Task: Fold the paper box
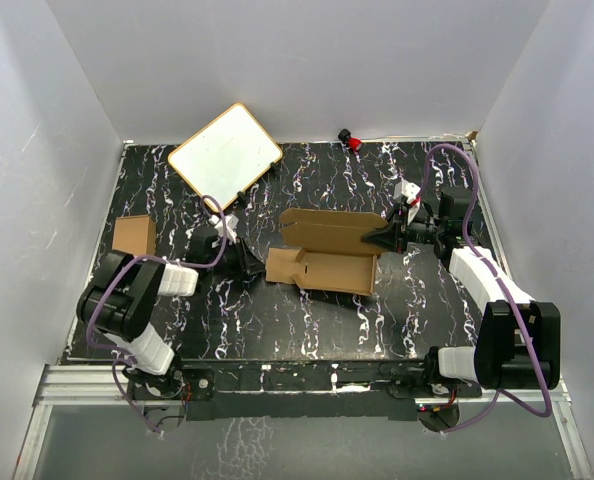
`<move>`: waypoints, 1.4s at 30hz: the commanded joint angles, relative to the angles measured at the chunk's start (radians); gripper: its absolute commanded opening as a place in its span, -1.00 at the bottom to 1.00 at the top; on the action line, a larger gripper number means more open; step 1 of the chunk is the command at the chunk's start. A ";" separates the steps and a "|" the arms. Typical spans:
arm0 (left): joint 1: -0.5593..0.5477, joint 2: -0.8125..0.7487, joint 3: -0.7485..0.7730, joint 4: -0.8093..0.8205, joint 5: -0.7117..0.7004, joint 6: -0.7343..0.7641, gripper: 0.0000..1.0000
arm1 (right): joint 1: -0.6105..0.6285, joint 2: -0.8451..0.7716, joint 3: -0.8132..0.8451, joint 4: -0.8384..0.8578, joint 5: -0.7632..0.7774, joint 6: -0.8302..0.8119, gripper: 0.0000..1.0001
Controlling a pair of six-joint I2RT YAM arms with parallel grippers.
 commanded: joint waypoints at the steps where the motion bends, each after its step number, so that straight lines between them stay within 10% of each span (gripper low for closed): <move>1: -0.006 0.052 0.032 0.110 0.121 0.027 -0.61 | 0.004 -0.009 0.005 0.039 -0.059 -0.036 -0.85; 42: -0.144 0.125 0.002 0.472 0.292 0.001 0.11 | 0.004 0.002 0.006 0.030 -0.064 -0.043 -0.85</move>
